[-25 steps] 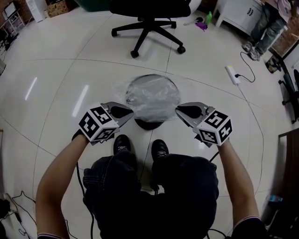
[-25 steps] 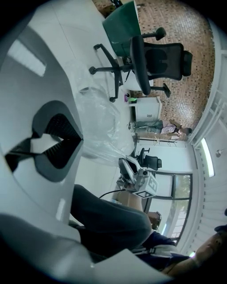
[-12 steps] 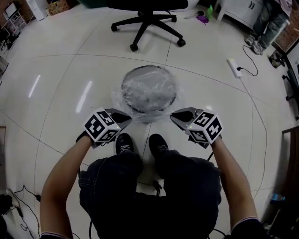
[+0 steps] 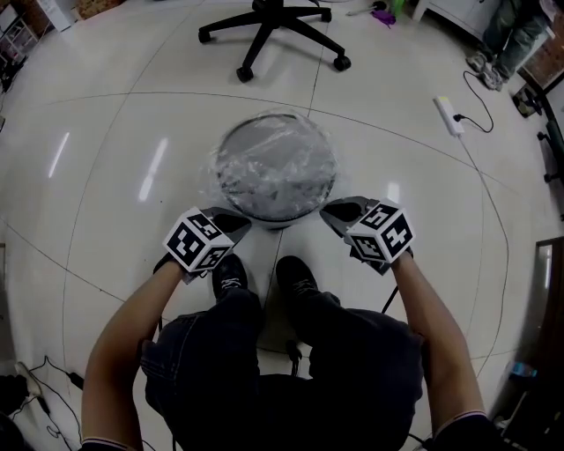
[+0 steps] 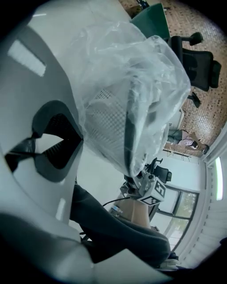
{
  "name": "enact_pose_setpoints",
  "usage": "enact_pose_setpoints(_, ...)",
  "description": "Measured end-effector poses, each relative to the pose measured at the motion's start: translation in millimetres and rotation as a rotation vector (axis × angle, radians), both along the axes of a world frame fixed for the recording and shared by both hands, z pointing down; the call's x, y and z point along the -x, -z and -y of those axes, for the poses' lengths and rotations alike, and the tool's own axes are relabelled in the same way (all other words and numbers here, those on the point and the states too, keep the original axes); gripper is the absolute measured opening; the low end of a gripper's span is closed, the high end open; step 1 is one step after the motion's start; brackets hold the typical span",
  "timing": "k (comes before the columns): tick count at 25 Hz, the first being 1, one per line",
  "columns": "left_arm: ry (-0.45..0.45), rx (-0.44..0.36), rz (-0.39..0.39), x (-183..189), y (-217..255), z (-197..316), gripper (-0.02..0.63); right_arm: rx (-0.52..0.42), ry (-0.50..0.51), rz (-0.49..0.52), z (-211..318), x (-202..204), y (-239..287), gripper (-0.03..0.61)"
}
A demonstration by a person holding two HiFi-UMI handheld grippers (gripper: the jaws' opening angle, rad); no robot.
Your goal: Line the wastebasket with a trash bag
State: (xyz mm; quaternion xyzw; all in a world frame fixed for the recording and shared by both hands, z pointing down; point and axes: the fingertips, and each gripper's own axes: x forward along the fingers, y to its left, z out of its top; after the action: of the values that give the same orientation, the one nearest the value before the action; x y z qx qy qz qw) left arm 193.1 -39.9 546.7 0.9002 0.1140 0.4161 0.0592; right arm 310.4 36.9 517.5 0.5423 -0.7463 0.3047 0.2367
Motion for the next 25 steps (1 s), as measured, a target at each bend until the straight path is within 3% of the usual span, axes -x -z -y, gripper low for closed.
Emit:
enact_pose_setpoints(7, -0.028, 0.001, 0.014, -8.2, -10.7, 1.8, 0.019, -0.006, -0.047, 0.036, 9.9, -7.1, -5.6, 0.019)
enact_pose_setpoints(13, -0.045, 0.017, 0.006, 10.2, 1.2, -3.8, 0.111, -0.024, -0.068, 0.048, -4.1, -6.1, 14.1, 0.091)
enact_pose_setpoints(25, 0.07, -0.015, -0.06, 56.6, 57.7, 10.2, 0.138, -0.116, -0.071, 0.037, -45.7, -2.5, 73.8, 0.18)
